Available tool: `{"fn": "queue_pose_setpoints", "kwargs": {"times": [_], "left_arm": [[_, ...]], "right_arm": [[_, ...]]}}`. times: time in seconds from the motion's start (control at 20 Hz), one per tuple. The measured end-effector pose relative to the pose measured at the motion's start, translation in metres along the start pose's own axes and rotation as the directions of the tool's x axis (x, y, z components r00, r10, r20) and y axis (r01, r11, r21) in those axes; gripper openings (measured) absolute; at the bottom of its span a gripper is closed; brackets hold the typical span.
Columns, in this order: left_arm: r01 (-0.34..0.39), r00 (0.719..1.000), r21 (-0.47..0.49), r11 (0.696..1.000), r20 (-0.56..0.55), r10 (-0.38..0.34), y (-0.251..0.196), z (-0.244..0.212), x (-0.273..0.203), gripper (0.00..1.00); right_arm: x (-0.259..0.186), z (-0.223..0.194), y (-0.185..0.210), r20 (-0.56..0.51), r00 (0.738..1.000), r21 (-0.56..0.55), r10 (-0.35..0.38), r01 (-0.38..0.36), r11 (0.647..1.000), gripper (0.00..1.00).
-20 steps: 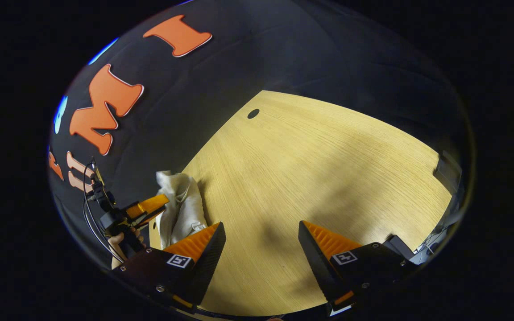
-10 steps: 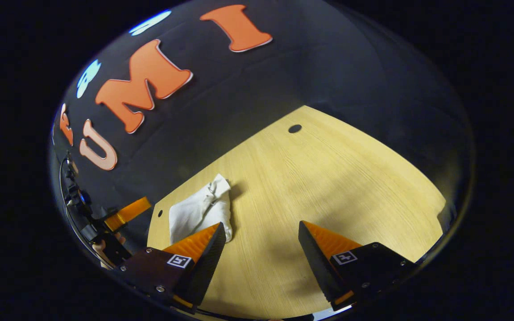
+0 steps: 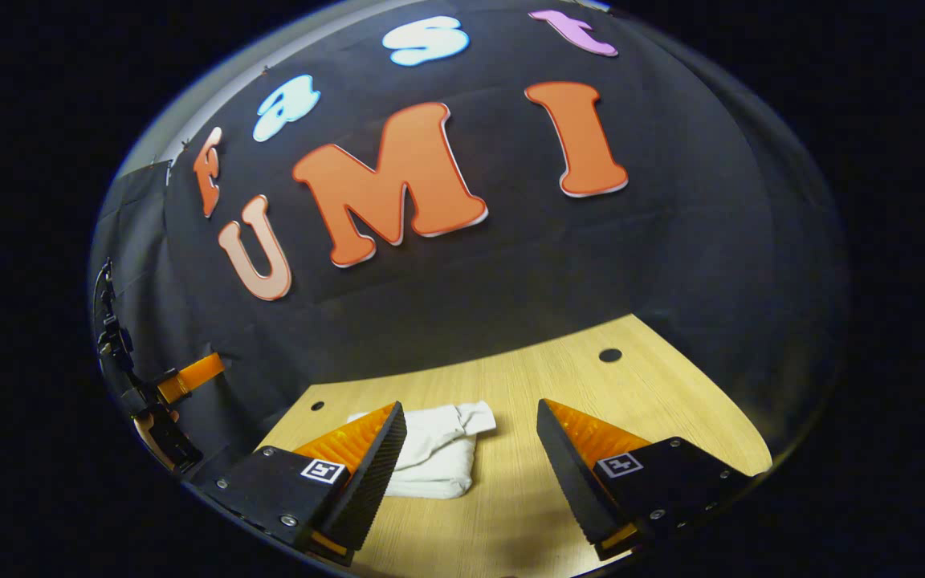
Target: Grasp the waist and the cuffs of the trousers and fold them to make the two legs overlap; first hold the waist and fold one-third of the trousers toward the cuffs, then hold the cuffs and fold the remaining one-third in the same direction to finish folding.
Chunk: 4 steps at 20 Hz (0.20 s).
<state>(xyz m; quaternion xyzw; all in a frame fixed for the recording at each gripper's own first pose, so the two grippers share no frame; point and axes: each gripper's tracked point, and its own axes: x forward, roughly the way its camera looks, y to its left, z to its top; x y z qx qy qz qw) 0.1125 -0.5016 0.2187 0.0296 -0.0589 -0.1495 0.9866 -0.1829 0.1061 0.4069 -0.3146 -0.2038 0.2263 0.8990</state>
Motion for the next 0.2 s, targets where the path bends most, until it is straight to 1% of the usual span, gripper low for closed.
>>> {"fn": "queue_pose_setpoints", "kwargs": {"times": [0.1,0.2], "left_arm": [[-0.026,1.0,-0.018,0.999,0.006,0.026,0.0023,-0.0011,0.0009,0.99],[-0.05,0.999,-0.03,0.998,-0.008,0.049,0.0044,-0.0007,-0.0012,0.99]], "right_arm": [[0.0007,0.0075,0.0089,0.039,0.999,-0.013,0.008,-0.007,1.0,0.98],[0.0027,0.0057,0.0143,0.047,0.999,-0.025,0.016,-0.015,1.0,0.98]]}}
